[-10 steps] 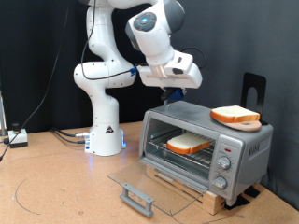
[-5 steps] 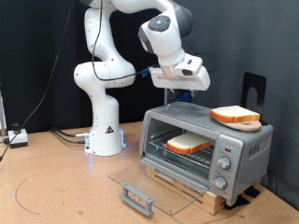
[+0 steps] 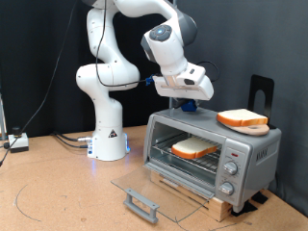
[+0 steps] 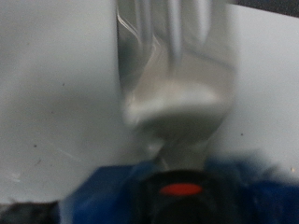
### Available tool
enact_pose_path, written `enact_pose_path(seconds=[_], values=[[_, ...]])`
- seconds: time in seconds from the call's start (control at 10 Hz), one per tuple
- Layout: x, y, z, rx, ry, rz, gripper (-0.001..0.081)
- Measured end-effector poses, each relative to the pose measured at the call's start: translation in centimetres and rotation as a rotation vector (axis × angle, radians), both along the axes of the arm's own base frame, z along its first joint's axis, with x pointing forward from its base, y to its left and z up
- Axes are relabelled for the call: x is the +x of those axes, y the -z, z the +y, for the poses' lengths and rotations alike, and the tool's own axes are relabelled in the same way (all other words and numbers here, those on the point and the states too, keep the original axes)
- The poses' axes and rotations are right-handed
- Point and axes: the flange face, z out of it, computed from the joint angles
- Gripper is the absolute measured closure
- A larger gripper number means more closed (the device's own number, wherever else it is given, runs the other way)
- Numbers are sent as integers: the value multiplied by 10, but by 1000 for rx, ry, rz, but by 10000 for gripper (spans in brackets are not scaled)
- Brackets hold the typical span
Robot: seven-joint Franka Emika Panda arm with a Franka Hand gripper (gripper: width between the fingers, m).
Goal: Make a piece of toast with the oven
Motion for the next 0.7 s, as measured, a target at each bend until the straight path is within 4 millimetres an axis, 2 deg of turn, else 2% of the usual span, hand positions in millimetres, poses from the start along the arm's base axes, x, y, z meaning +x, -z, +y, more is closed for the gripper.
enact_pose_path(seconds=[0.1,0.2,0.3,0.7], values=[[0,0,0,3,-3,0,197],[0,-1,0,6,-3,0,197],[0,-4,0,23,-6,-6,39],[7,-55,-15,191,-35,-84,-1]])
